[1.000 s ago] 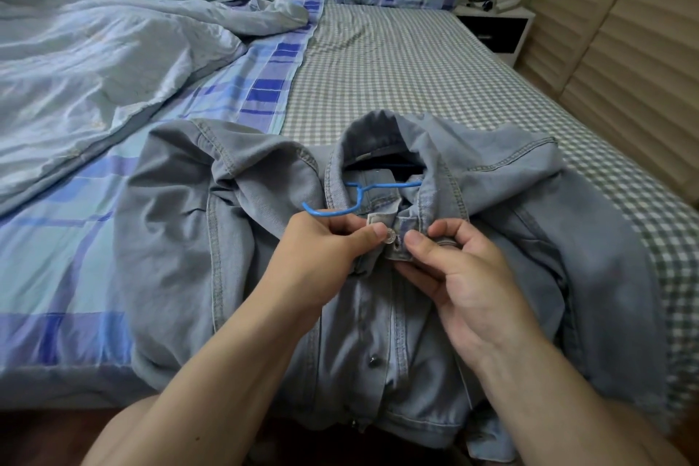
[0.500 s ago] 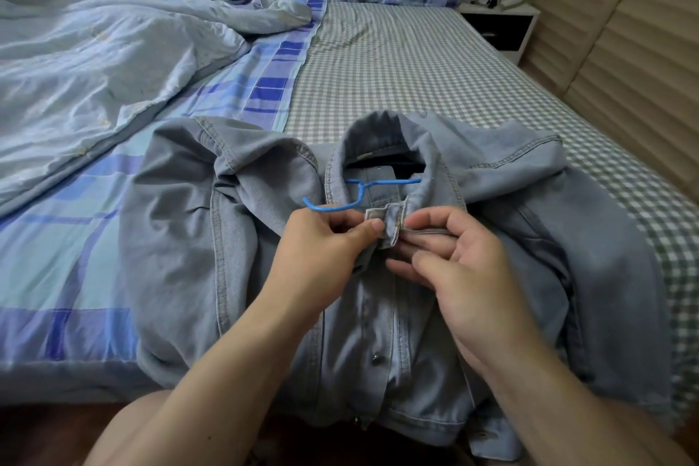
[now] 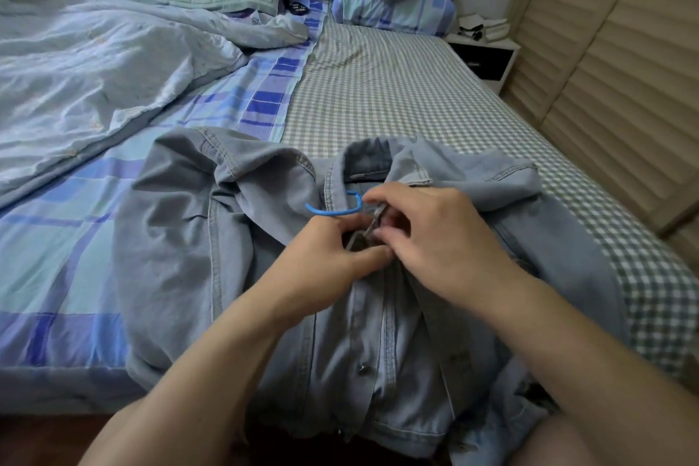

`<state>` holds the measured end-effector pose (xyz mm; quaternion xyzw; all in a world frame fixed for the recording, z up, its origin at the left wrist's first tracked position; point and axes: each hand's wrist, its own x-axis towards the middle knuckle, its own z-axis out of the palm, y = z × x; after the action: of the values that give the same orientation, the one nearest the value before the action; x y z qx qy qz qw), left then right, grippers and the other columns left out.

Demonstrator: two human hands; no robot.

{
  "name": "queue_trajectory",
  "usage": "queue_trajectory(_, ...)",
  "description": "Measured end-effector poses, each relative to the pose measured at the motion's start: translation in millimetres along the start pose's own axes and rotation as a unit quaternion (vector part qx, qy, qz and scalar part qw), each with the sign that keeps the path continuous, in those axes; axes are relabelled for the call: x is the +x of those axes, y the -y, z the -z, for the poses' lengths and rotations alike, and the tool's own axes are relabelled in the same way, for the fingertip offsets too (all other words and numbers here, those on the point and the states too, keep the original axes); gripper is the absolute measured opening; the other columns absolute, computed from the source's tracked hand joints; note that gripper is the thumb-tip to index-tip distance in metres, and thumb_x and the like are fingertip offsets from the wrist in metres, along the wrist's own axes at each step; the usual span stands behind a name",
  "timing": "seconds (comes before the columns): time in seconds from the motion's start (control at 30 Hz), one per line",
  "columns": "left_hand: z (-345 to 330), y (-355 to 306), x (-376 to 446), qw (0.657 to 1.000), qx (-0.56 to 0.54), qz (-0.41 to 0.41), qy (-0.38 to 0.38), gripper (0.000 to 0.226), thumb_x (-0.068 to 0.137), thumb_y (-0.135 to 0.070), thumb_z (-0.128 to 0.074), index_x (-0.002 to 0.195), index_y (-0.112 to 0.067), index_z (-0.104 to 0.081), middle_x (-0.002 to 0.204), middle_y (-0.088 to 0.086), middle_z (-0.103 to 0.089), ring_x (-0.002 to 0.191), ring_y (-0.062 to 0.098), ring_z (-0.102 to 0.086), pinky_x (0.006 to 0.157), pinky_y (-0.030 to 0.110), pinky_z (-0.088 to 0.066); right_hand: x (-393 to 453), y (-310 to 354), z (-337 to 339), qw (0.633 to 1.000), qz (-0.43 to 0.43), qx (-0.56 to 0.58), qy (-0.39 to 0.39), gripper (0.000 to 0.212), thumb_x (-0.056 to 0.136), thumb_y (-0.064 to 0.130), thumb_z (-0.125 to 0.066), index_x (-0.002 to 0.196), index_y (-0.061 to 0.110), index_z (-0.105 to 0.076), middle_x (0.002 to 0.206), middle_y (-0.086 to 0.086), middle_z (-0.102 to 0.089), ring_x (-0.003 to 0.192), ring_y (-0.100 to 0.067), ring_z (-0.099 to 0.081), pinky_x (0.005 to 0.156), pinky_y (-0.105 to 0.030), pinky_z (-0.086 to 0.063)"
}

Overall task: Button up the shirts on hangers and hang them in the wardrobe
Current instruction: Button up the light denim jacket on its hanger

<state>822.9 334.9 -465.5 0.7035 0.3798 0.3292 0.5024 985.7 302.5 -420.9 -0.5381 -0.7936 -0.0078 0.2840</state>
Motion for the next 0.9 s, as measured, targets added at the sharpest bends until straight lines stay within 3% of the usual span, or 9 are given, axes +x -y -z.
queue_trajectory(0.1, -2.4, -0.5, 0.3, 0.996, -0.075, 0.024, -0.038, 0.010, 0.095, -0.016, -0.071, 0.100, -0.022, -0.077, 0.072, -0.019, -0.070, 0.063, -0.006, -0.057, 0.061, 0.015, -0.041, 17.2, -5.5, 12.9, 0.988, -0.078, 0.113, 0.070, 0.040, 0.091, 0.006, -0.070, 0.125, 0.026, -0.066, 0.080, 0.011, -0.072, 0.075, -0.002, -0.069, 0.077, -0.018, -0.053)
queue_trajectory(0.2, -0.9, -0.9, 0.1, 0.974, -0.198, 0.097, -0.046, 0.012, 0.095, -0.011, -0.068, 0.099, -0.014, -0.079, 0.084, 0.002, -0.076, 0.067, 0.013, -0.057, 0.053, 0.020, -0.039, 29.3, -14.5, 28.6, 0.981, -0.089, 0.141, 0.095, 0.042, 0.092, 0.006, -0.070, 0.125, 0.031, -0.065, 0.092, 0.015, -0.073, 0.087, 0.002, -0.070, 0.082, -0.013, -0.052)
queue_trajectory(0.33, -1.5, -2.5, 0.6, 0.962, -0.242, 0.092, -0.083, 0.029, 0.092, 0.005, -0.066, 0.117, -0.011, -0.070, 0.076, -0.002, -0.074, 0.067, 0.007, -0.068, 0.057, 0.015, -0.048, 35.3, -19.6, 33.3, 0.990, -0.095, 0.075, 0.077, 0.008, 0.088, 0.026, -0.076, 0.091, 0.032, -0.071, 0.086, 0.016, -0.072, 0.083, 0.004, -0.065, 0.076, -0.018, -0.047)
queue_trajectory(0.47, 1.9, -7.0, -0.5, 0.952, -0.280, 0.083, -0.087, 0.033, 0.088, 0.010, -0.069, 0.109, -0.011, -0.053, 0.071, 0.005, -0.069, 0.051, 0.006, -0.063, 0.048, 0.014, -0.044, 33.5, -19.7, 21.6, 0.991, -0.126, -0.042, 0.034, 0.035, 0.089, 0.036, -0.073, 0.061, 0.034, -0.051, 0.059, 0.013, -0.055, 0.064, -0.005, -0.052, 0.058, -0.018, -0.031)
queue_trajectory(0.57, 2.4, -7.1, 0.5, 0.948, -0.298, 0.078, -0.084, 0.037, 0.084, 0.009, -0.074, 0.101, -0.013, -0.051, 0.071, 0.006, -0.068, 0.056, 0.009, -0.064, 0.050, 0.016, -0.044, 35.3, -19.4, 7.5, 0.984, -0.156, -0.082, 0.012, 0.032, 0.089, 0.039, -0.072, 0.068, 0.027, -0.051, 0.061, 0.012, -0.053, 0.069, -0.016, -0.055, 0.061, -0.030, -0.030)
queue_trajectory(0.63, 2.2, -5.4, 1.8, 0.943, -0.309, 0.086, -0.086, 0.045, 0.073, 0.006, -0.082, 0.098, -0.014, -0.052, 0.068, 0.005, -0.066, 0.065, 0.017, -0.064, 0.060, 0.023, -0.047, 30.8, -14.3, 4.8, 0.984, -0.175, -0.023, -0.020, 0.021, 0.088, 0.035, -0.074, 0.090, 0.030, -0.054, 0.071, 0.012, -0.061, 0.076, -0.013, -0.061, 0.065, -0.029, -0.036)
queue_trajectory(0.67, 2.5, -5.1, 2.1, 0.940, -0.317, 0.092, -0.088, 0.047, 0.067, 0.002, -0.084, 0.097, -0.015, -0.052, 0.067, 0.006, -0.065, 0.071, 0.023, -0.062, 0.067, 0.030, -0.046, 23.5, -7.9, 5.8, 0.983, -0.176, 0.027, -0.041, 0.026, 0.087, 0.033, -0.076, 0.096, 0.031, -0.051, 0.076, 0.011, -0.064, 0.077, -0.009, -0.063, 0.066, -0.027, -0.041)
queue_trajectory(0.77, 4.9, -3.9, 0.3, 0.929, -0.338, 0.107, -0.101, 0.040, 0.061, -0.002, -0.079, 0.089, -0.017, -0.054, 0.062, 0.003, -0.061, 0.072, 0.025, -0.059, 0.079, 0.043, -0.039, -8.2, 9.3, 5.8, 0.988, -0.127, 0.055, -0.071, 0.027, 0.082, 0.029, -0.081, 0.085, 0.025, -0.054, 0.077, 0.008, -0.062, 0.075, -0.006, -0.061, 0.068, -0.021, -0.047)
queue_trajectory(0.9, 3.8, -3.8, -0.2, 0.932, -0.330, 0.116, -0.092, 0.031, 0.077, 0.013, -0.070, 0.086, -0.013, -0.055, 0.072, 0.008, -0.061, 0.074, 0.024, -0.062, 0.075, 0.037, -0.049, -28.3, 7.3, -12.7, 0.988, -0.147, 0.010, -0.048, 0.017, 0.077, 0.029, -0.084, 0.075, 0.026, -0.068, 0.077, 0.011, -0.064, 0.080, -0.009, -0.059, 0.074, -0.028, -0.044)
